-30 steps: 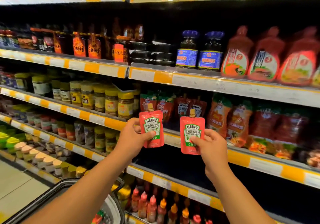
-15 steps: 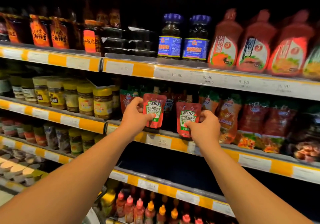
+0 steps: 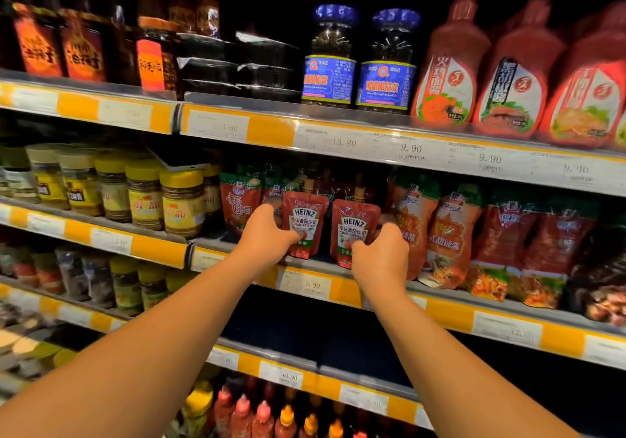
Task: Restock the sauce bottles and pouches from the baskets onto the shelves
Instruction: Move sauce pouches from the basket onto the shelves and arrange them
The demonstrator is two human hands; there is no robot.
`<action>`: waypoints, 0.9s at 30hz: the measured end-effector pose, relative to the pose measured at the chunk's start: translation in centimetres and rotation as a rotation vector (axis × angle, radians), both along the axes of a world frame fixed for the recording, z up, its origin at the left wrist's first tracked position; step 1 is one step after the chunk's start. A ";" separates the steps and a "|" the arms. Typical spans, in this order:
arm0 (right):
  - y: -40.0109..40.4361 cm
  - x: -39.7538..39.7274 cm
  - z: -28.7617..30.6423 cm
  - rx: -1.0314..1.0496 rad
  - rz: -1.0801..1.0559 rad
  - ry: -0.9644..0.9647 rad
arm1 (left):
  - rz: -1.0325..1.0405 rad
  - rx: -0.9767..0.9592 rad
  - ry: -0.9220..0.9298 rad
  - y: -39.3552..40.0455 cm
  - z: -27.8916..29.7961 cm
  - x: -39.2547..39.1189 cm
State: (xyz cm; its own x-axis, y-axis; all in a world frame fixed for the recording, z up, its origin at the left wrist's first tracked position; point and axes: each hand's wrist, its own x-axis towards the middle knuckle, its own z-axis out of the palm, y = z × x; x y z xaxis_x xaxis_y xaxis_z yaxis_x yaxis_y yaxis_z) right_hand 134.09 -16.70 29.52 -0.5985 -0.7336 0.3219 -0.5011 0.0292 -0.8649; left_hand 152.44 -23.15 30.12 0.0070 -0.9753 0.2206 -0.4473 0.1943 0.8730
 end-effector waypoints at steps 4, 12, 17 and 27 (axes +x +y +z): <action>-0.4 0.0 0.1 0.022 0.017 0.000 | -0.019 0.018 -0.039 -0.3 0.1 -0.2; 0.3 0.4 0.9 0.088 0.029 0.053 | -0.039 0.037 -0.065 0.1 0.8 -1.8; 1.4 0.7 1.3 0.087 0.039 0.070 | -0.018 0.029 -0.075 0.7 0.7 -1.6; 5.3 0.2 0.9 -0.016 0.160 0.089 | 0.029 -0.255 -0.069 4.7 -0.6 -0.5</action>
